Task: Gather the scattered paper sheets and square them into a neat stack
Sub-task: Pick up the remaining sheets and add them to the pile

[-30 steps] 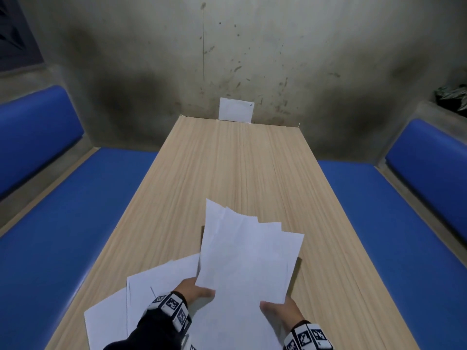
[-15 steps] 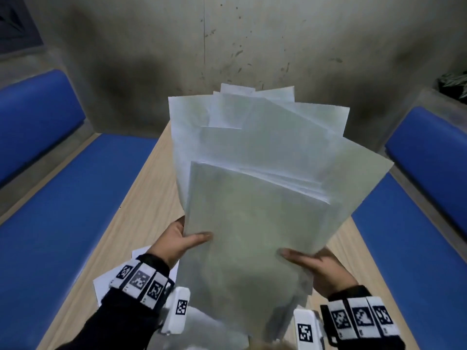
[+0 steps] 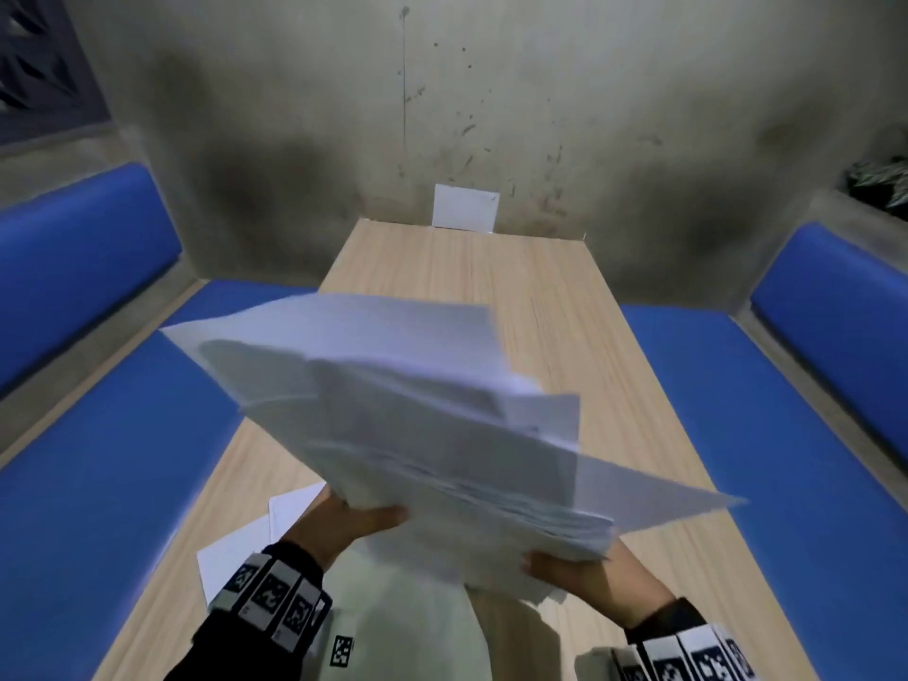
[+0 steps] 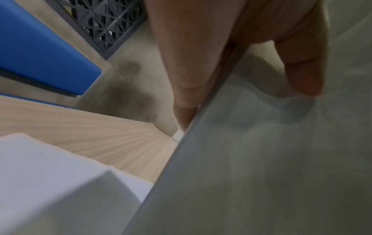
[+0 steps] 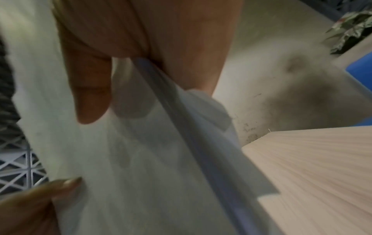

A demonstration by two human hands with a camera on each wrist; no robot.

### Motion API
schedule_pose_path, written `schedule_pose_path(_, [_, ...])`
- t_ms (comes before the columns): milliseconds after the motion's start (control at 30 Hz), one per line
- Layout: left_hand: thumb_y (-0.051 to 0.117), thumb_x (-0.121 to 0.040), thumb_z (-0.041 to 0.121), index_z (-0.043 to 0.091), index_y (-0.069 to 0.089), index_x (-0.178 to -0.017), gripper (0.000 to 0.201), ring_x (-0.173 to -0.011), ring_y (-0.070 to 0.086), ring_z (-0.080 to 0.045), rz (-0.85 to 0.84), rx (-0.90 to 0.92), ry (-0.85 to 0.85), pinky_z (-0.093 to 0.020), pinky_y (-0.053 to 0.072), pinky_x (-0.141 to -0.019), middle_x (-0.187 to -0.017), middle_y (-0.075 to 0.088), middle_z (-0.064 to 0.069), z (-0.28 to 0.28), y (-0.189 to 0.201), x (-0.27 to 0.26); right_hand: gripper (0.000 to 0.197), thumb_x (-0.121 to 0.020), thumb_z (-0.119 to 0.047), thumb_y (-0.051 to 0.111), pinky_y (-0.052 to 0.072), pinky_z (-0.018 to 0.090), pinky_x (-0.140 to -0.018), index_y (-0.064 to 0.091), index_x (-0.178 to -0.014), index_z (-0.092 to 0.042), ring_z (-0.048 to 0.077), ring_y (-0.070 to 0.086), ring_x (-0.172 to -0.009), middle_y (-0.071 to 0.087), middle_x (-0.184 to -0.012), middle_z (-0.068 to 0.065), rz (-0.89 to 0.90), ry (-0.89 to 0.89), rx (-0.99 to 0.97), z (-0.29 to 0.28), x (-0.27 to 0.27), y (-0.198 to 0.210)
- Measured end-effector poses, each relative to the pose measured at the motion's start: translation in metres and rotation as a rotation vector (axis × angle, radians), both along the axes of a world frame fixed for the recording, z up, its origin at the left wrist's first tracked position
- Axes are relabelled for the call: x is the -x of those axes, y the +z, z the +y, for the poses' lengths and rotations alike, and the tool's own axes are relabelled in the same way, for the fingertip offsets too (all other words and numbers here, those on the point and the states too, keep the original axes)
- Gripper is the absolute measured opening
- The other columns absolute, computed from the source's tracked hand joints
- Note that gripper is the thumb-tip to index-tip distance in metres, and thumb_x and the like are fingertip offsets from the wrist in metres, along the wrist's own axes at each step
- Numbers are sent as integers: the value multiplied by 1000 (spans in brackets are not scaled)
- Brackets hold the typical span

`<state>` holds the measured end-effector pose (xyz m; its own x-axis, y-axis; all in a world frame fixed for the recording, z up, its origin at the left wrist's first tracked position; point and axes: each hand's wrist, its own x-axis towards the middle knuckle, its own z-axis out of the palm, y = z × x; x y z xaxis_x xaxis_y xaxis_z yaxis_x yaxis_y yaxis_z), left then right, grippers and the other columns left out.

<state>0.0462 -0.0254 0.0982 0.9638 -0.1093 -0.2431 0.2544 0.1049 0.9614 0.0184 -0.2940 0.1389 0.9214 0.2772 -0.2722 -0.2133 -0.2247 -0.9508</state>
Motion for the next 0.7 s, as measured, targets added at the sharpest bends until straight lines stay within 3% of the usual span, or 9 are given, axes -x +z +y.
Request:
schedule_pose_path(67, [93,-16,41,24,69,-95,84,-83,73,-6,33,19,-38,-27,52,-82,-85,78,10,-1,-4,3,43,-80,6,67,47,-3,-70,59,-85,-36,-16,63,-75,68,-75,-42,-64,4,42,5,2,-8])
schedule_pose_path(100, [93,-16,42,24,70,-92,82,-85,73,-6,41,22,-50,-28,51,-84,-86,79,9,-2,-4,4,45,-82,6,66,47,-2,-69,58,-82,-38,-13,63,-73,70,-74,-37,-65,-13,62,7,3,-9])
schedule_pose_path(167, [93,-25,39,21,69,-93,74,-83,73,-6,23,5,-45,-19,54,-73,-81,79,9,-5,-2,1,40,-86,5,60,51,8,-72,60,-79,-35,-6,64,-71,72,-74,-16,-58,-17,66,10,2,-6])
schedule_pose_path(267, [89,-48,27,17,68,-96,54,-83,72,-4,-18,-25,-1,-10,55,-62,-76,78,11,-9,1,-5,37,-89,4,55,54,12,-69,62,-84,-32,-4,66,-74,72,-77,-14,-35,-26,53,8,1,-8])
schedule_pose_path(367, [90,-24,50,23,70,-96,79,-91,72,-10,-17,-107,-35,-33,56,-88,-96,77,3,-10,2,-12,27,-91,0,54,50,4,-54,61,-87,-25,0,63,-70,66,-79,-11,-14,-111,35,6,-1,-12])
schedule_pose_path(433, [88,-27,53,29,65,-95,76,-90,70,-7,-74,-164,-14,-32,54,-91,-103,74,3,-9,5,-17,16,-92,0,53,50,4,-50,61,-97,-13,6,60,-73,64,-82,-4,7,-214,1,2,-4,-14])
schedule_pose_path(500, [73,-32,73,32,55,-95,78,-100,61,-14,-162,-236,97,-32,48,-95,-113,59,-4,-3,7,-23,14,-90,3,54,51,8,-45,57,-103,-2,13,59,-70,63,-80,4,46,-335,-32,-3,-6,-19])
schedule_pose_path(567, [55,-45,84,22,52,-109,89,-109,46,-19,-160,-265,210,-34,34,-102,-125,43,-9,10,1,-27,15,-89,3,57,52,18,-48,57,-104,1,17,59,-70,66,-88,14,96,-457,-65,-9,-6,-25])
schedule_pose_path(700, [65,-78,39,15,29,-139,75,-133,34,-26,121,-246,276,-38,28,-108,-148,29,-11,25,-32,-14,28,-87,-3,61,48,32,-69,60,-114,6,29,61,-87,64,-107,20,131,-537,-112,-20,-6,-32])
